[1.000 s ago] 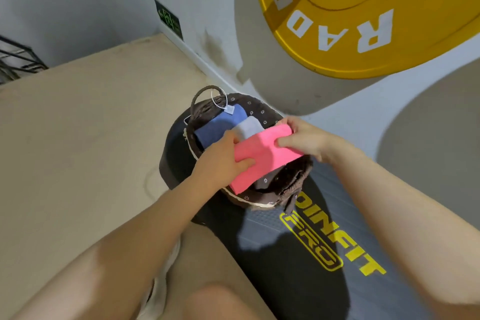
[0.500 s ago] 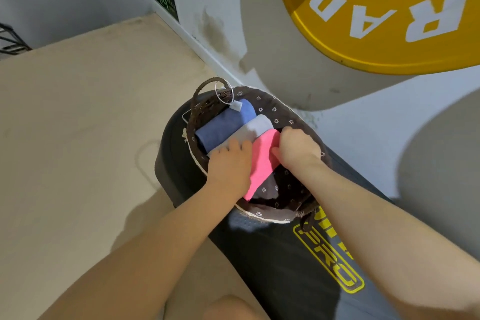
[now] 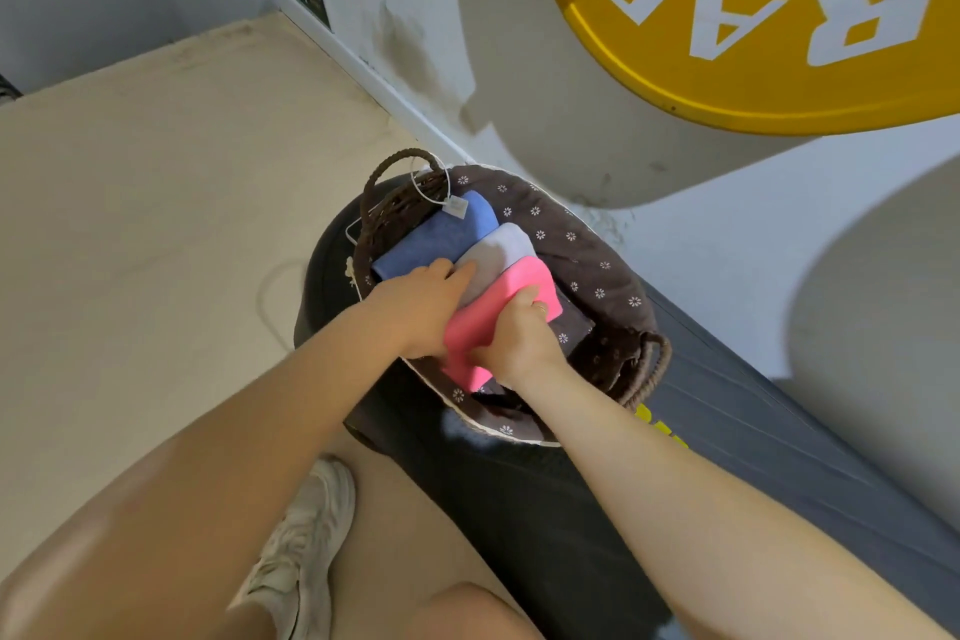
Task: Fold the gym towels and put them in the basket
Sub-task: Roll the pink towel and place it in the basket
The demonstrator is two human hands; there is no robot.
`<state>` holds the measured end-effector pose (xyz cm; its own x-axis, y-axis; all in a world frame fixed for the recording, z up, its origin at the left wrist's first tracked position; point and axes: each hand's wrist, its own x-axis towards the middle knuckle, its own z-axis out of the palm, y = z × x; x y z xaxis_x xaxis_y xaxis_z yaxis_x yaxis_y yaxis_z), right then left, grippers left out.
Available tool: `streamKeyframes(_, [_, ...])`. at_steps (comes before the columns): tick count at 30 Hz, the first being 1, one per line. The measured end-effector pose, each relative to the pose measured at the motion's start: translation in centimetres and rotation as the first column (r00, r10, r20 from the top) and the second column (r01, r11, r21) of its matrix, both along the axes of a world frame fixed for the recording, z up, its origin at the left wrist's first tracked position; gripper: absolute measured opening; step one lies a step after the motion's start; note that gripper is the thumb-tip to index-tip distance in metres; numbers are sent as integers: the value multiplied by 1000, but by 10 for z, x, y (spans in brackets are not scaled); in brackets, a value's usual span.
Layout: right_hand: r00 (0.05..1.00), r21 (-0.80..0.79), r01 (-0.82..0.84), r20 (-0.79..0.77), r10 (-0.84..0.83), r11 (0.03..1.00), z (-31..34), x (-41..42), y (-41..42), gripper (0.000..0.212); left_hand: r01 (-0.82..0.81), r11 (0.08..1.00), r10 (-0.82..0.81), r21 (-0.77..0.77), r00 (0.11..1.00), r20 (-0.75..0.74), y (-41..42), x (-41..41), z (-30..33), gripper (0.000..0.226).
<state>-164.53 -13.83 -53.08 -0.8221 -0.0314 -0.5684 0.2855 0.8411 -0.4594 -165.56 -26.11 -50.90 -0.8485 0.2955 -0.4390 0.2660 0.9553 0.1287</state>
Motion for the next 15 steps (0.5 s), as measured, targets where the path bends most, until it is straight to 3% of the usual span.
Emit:
streamKeyframes(5, [991,200,-18,-130,45,980,-13,2,-4,87,64,998,-64,-13,998,-22,-3,-5,-5,95])
streamKeyframes(9, [990,113,-111,102,100,987,15,-2,7,109,81,992,-91,94,990,106,-12,-11,8,88])
streamKeyframes(11, [958,93,-159,255,130,983,43,-5,19,108,70,992,-85,106,986,142,-20,-14,28,79])
streamKeyframes(15, [961,119,-122,261,88,985,127,2,45,64,150,987,-154,50,983,96,-21,-16,104,43])
